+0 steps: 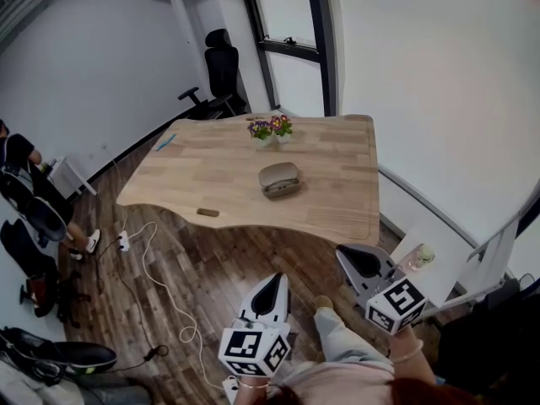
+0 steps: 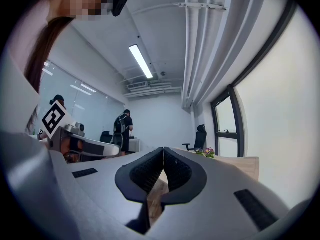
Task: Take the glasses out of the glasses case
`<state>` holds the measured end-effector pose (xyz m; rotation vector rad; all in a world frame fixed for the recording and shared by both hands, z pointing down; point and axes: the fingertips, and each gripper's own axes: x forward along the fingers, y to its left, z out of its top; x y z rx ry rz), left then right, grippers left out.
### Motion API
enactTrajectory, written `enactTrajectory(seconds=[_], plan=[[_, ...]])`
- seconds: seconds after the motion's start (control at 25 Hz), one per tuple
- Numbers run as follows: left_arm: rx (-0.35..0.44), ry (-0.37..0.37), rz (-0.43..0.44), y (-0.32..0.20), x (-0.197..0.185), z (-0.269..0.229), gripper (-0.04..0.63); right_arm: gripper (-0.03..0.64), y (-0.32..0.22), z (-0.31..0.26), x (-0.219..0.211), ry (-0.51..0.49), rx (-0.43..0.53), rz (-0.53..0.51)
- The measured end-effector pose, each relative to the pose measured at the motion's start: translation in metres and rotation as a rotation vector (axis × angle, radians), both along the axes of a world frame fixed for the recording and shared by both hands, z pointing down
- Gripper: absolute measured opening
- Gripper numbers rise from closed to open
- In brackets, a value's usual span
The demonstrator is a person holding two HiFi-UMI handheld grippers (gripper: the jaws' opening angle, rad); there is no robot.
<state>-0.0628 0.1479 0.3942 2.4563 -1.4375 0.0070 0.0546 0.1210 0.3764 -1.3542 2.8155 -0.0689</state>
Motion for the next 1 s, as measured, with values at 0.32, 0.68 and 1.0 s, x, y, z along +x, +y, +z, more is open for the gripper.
enactTrajectory(seconds=[0.32,0.68,1.0], plan=[[-0.006,0.001,-0.008,-0.035,-0.007,0.0,0.0,0.0,-0.034,0.004,-0.004,-0.002,-0.02,0.004],[-0.018,-0.003,-0.012,-0.077,-0.004,0.004,0.0,0.0,-0.077,0.006,-0.007,-0.007,-0.025,-0.02],[-0.016,-0.015,-0.002,-0.12,0.004,0.001,0.0,0.001,-0.118,0.006,-0.005,-0.01,-0.023,-0.027]])
